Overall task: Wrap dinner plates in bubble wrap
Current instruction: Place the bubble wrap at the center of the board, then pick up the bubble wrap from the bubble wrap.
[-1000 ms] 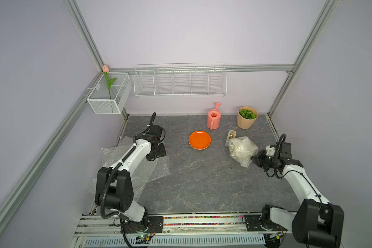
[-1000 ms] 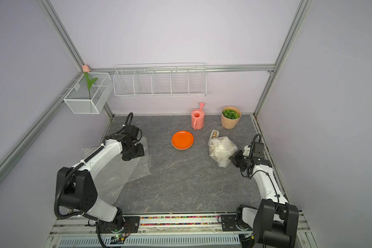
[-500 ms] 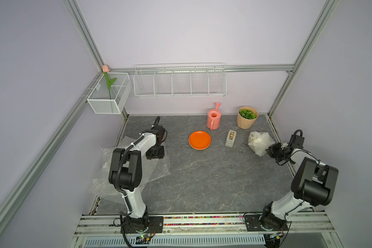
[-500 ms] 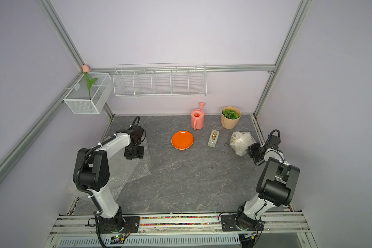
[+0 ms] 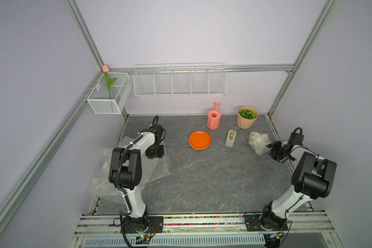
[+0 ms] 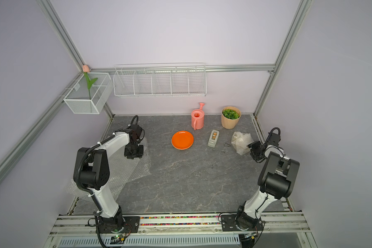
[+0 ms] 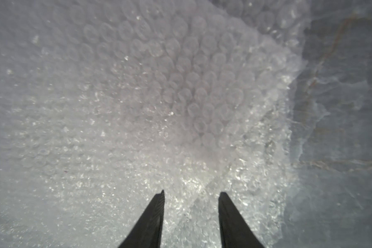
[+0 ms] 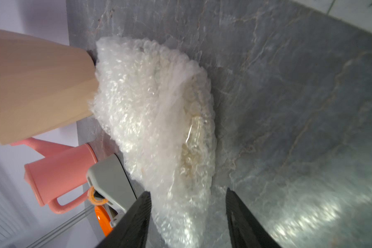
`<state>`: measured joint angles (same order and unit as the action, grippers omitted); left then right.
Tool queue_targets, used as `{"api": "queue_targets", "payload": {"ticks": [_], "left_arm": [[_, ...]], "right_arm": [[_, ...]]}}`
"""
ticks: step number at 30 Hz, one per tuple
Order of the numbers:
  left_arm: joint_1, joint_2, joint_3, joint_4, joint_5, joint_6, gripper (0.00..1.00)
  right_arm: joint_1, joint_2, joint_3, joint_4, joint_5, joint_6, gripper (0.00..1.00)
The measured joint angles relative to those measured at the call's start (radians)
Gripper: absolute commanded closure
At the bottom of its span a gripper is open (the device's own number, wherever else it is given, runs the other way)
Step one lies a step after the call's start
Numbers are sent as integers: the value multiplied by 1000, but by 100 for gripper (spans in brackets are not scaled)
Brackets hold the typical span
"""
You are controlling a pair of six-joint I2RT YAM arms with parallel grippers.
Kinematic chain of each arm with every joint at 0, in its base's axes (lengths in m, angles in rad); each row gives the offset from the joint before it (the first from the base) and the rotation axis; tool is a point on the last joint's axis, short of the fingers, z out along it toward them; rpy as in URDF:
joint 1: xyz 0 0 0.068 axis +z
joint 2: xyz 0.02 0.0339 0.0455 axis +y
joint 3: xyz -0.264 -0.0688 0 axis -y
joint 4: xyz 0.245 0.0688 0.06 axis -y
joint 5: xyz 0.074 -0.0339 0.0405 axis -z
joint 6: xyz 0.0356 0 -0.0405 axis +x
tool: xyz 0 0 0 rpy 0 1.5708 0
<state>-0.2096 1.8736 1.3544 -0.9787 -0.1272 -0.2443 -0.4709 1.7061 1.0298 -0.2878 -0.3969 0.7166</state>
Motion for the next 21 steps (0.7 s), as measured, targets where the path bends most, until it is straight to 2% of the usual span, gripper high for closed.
{"api": "queue_targets", "payload": {"ticks": [4,9,14,20,21], "left_arm": [[-2,57,71,-5,2,0,45],[-9,132,138,-11,-30,0,45],[-11,175,158,-18,-41,1,59],[-10,172,169,-33,-87,8,87],[-10,172,172,-35,-94,9,96]], "right_arm": [[0,-142,-66,-29,8,-32,40],[0,-247,-136,-55,-12,-56,40],[2,-301,-170,-103,-27,-71,40],[6,-340,-171,-122,-44,-86,42],[6,-345,-171,-127,-46,-87,43]]}}
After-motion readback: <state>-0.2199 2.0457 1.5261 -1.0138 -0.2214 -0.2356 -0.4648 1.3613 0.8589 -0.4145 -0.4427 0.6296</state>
